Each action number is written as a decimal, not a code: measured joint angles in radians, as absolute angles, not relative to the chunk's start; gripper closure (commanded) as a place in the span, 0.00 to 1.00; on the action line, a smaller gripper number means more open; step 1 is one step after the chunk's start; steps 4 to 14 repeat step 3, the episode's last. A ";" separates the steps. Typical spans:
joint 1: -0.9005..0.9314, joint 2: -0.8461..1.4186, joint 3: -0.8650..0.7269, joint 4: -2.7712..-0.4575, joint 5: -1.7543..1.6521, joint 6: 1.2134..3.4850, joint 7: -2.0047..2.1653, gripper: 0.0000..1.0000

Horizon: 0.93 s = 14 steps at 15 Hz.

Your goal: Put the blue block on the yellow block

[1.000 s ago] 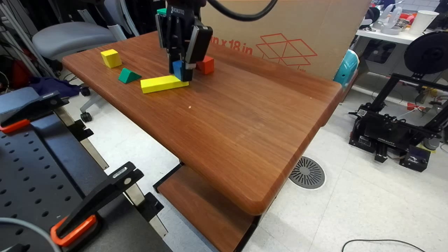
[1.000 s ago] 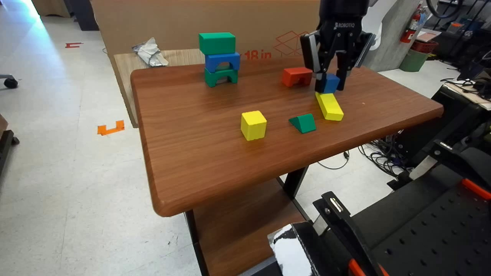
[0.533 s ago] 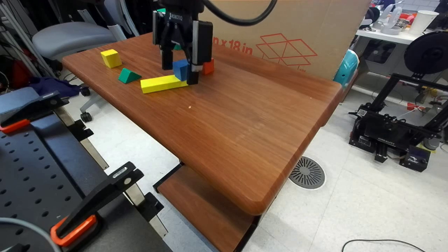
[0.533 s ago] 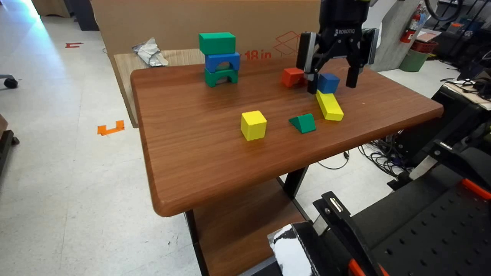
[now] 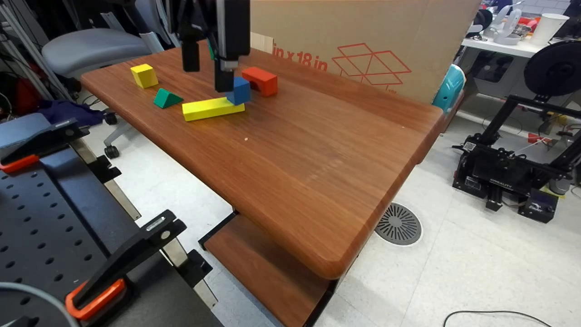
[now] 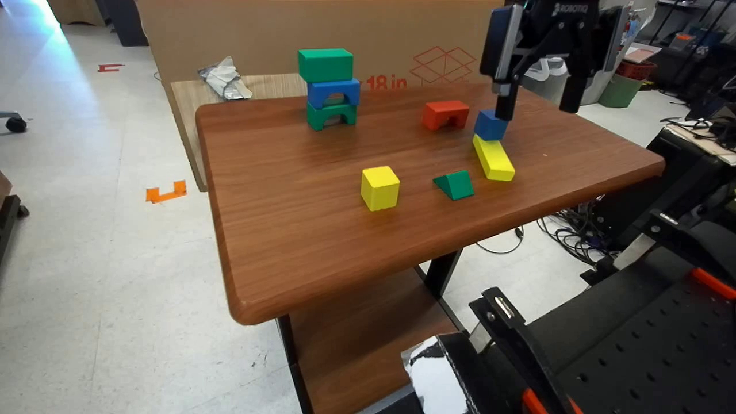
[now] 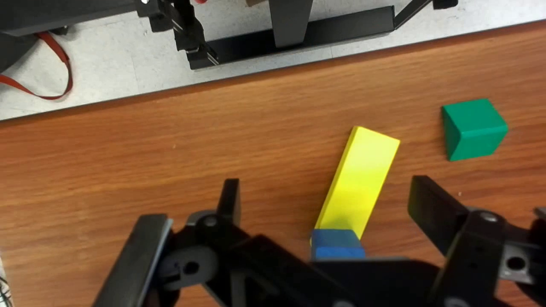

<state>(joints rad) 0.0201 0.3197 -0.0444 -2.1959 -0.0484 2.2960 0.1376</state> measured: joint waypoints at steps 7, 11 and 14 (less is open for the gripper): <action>0.020 0.219 -0.044 -2.282 -0.049 2.300 0.137 0.00; 0.020 0.219 -0.044 -2.282 -0.049 2.300 0.137 0.00; 0.020 0.219 -0.044 -2.282 -0.049 2.300 0.137 0.00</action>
